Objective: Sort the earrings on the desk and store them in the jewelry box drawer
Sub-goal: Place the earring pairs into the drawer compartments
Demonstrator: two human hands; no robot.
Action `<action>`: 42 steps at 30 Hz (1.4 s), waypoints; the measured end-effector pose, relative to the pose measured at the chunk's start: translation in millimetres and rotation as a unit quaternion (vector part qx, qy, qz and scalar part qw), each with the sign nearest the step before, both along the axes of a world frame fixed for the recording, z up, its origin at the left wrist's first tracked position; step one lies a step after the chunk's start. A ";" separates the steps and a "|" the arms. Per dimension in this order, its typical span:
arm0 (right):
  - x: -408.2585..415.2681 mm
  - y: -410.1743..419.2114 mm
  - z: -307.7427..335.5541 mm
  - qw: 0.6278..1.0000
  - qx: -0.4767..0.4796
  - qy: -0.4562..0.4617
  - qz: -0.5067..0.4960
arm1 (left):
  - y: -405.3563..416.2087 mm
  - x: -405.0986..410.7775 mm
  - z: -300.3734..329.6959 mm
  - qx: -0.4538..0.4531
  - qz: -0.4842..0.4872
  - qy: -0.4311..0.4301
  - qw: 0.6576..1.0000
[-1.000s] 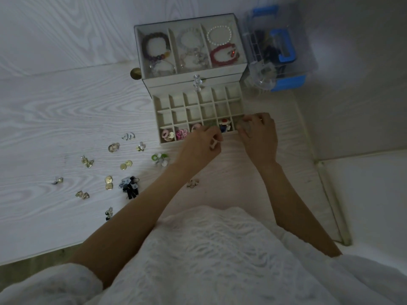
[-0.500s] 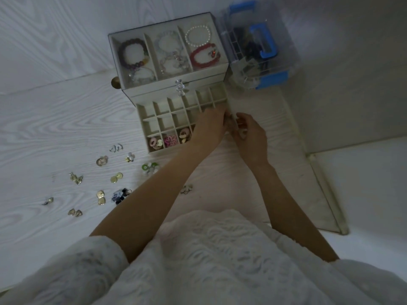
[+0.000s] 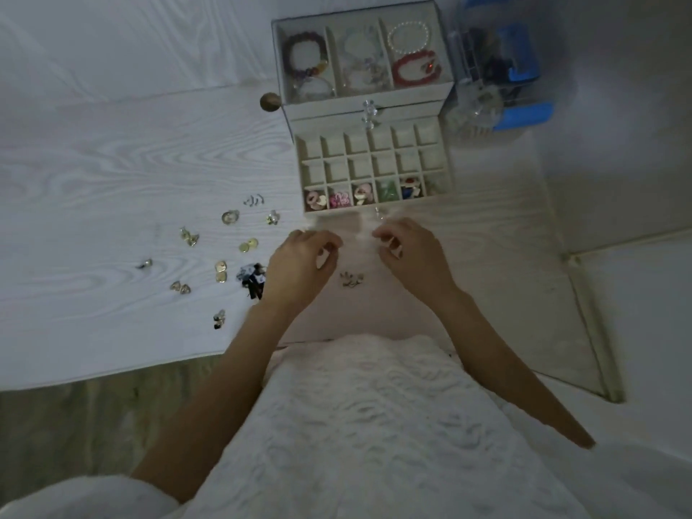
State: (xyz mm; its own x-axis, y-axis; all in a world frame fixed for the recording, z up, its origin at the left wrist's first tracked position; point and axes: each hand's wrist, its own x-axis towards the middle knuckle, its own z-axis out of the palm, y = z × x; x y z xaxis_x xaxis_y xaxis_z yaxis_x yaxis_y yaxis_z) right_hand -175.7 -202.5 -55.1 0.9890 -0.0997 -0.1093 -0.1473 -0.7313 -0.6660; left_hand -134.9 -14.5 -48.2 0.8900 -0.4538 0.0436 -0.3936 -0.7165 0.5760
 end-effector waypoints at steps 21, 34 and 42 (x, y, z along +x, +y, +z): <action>-22.2 36.6 -20.9 0.989 -0.096 0.071 -0.082 | 3.1 -2.6 -27.1 0.039 -0.076 0.080 0.993; 9.6 33.1 -6.1 0.996 -0.021 0.028 -0.087 | 27.9 6.5 -7.8 -0.090 0.084 0.109 0.986; 91.5 26.5 33.5 0.983 0.128 -0.068 -0.114 | -5.0 89.4 4.3 -0.122 0.120 0.029 0.985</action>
